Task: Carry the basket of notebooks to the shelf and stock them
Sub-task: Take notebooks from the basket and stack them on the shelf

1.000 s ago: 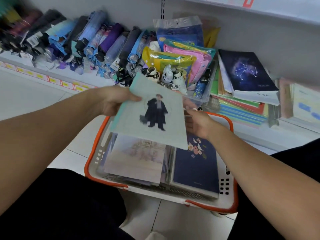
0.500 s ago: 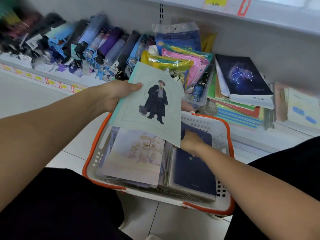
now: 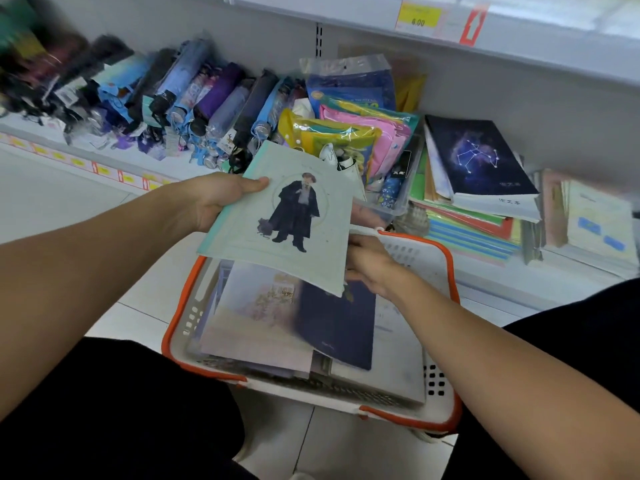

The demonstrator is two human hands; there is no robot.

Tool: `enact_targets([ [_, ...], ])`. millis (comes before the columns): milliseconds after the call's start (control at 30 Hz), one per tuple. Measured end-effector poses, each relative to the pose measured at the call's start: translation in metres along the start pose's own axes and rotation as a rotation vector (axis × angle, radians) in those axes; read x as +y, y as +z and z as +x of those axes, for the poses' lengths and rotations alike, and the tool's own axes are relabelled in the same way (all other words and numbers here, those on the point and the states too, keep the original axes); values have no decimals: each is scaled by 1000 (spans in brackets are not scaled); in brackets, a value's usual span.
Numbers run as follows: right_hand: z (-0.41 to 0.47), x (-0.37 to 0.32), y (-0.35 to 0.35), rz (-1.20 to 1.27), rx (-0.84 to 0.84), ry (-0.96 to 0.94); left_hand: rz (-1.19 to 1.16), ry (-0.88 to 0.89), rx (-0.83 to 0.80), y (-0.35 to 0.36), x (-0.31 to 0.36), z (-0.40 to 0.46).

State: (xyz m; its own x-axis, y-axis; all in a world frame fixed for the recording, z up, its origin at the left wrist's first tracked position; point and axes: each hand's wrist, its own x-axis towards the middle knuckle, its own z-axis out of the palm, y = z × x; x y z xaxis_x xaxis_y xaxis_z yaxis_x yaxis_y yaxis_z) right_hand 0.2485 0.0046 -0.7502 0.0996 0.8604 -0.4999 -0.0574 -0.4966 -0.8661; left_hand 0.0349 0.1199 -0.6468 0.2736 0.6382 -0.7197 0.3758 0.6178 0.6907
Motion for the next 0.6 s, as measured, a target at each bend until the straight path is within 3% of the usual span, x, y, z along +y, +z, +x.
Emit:
enact_targets([
  [100, 11, 29, 4, -396, 51, -79, -10, -11, 27, -10, -2, 2],
  [167, 17, 47, -1, -726, 247, -46, -18, -15, 37, -15, -5, 4],
  [200, 17, 51, -5, -742, 342, 67, -20, -12, 34, -16, -7, 6],
  [267, 15, 53, -9, -627, 385, 306, -16, -5, 24, -19, -8, 8],
  [333, 17, 55, -12, -524, 356, 412, -3, 4, 15, -18, -8, 9],
  [500, 25, 69, -31, 7, 372, 364, 51, 18, -14, -8, -9, 9],
  [600, 20, 60, -31, 125, 290, 362, 126, 0, -33, -1, -14, 10],
])
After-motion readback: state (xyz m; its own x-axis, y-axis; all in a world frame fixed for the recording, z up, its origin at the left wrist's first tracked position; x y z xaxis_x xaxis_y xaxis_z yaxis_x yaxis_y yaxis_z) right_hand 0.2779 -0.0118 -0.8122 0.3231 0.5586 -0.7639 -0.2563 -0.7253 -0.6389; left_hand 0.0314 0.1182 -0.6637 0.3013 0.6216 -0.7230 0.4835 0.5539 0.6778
